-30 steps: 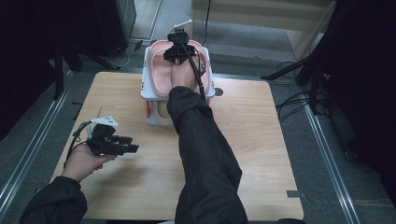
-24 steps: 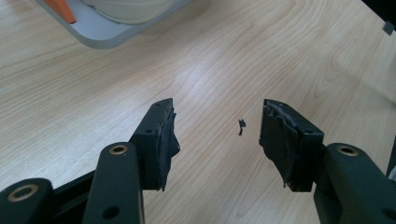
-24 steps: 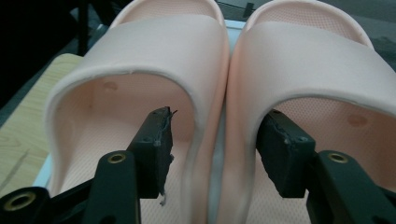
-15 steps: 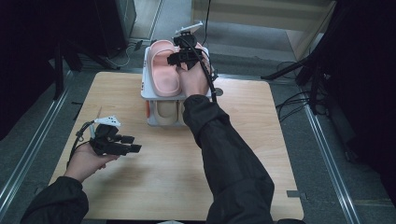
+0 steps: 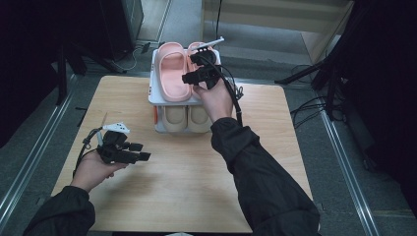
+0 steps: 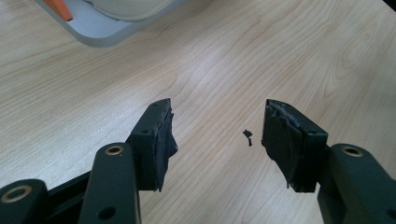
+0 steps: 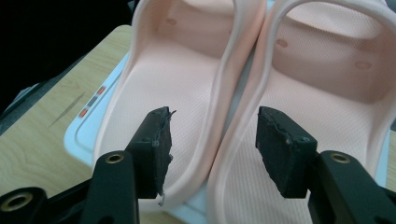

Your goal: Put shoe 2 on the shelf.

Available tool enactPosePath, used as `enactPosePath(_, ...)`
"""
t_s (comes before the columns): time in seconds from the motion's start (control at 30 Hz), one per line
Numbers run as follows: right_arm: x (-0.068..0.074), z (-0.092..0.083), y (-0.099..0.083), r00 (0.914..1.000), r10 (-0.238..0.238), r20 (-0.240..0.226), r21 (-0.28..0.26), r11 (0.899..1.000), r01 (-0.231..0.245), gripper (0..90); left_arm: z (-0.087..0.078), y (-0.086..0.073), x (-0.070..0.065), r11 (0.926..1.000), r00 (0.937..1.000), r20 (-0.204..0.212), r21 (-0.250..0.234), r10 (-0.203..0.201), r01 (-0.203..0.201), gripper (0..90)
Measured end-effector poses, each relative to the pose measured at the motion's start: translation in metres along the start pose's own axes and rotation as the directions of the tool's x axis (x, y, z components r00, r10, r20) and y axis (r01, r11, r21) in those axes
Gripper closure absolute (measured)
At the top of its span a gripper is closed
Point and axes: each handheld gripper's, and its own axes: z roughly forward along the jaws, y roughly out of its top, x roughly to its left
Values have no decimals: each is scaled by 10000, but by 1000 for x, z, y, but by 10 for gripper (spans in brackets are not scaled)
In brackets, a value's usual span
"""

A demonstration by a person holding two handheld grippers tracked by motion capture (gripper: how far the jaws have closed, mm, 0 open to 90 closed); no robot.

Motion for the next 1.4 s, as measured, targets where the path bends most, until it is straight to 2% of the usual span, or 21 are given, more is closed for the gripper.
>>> enactPosePath(0.17, 3, -11, -14, 9982, -179, -576, -8, 9998, 179, 461, 3, 2, 0, 10000, 10000, 12, -20, -34, 34, 417)
enactPosePath(0.27, 8, -17, -23, 9954, -459, -835, -71, 9989, 455, 461, 5, 3, 0, 10000, 10000, 5, 5, -48, 48, 413)
enactPosePath(0.37, 11, -24, -33, 9912, -676, -1142, -135, 9977, 665, 461, 7, 5, -1, 10000, 10000, 24, 30, -27, 27, 412)
enactPosePath(0.5, 12, -36, -49, 9855, -747, -1521, -348, 9969, 702, 462, 10, 7, -1, 9999, 10000, 19, 103, 40, -40, 411)
enactPosePath(0.63, 11, -46, -70, 9754, -1217, -1838, -582, 9919, 1128, 466, 14, 10, -2, 9998, 9999, 79, 173, 93, -94, 411)
enactPosePath(0.83, 7, -57, -100, 9630, -1531, -2217, -878, 9867, 1367, 469, 19, 13, -4, 9995, 9998, 136, 284, 146, -150, 409)
enactPosePath(0.97, 4, -57, -122, 9538, -1668, -2498, -804, 9852, 1512, 467, 19, 14, -4, 9999, 9991, 414, 88, -122, 118, 409)
enactPosePath(1.1, -1, -56, -141, 9492, -1595, -2713, -815, 9864, 1424, 465, 21, 14, -5, 9999, 9983, 564, -32, -166, 168, 410)
enactPosePath(1.2, -5, -57, -153, 9443, -1514, -2922, -857, 9876, 1318, 464, 23, 13, -10, 9997, 9987, 456, -73, 242, -239, 426)
enactPosePath(1.23, -6, -58, -157, 9402, -1505, -3056, -989, 9871, 1259, 464, 23, 13, -12, 9993, 9982, 470, -48, 385, -383, 429)
enactPosePath(1.27, -7, -59, -162, 9331, -1506, -3267, -1190, 9859, 1175, 465, 23, 13, -13, 9992, 9982, 455, -47, 393, -392, 430)
enactPosePath(1.33, -6, -61, -168, 9266, -1618, -3395, -1429, 9825, 1192, 464, 23, 13, -14, 9997, 9979, 600, -69, 224, -220, 411)
enactPosePath(1.4, -6, -60, -175, 9219, -1760, -3450, -1445, 9805, 1331, 462, 23, 12, -14, 9999, 9981, 614, -126, 42, -34, 407)
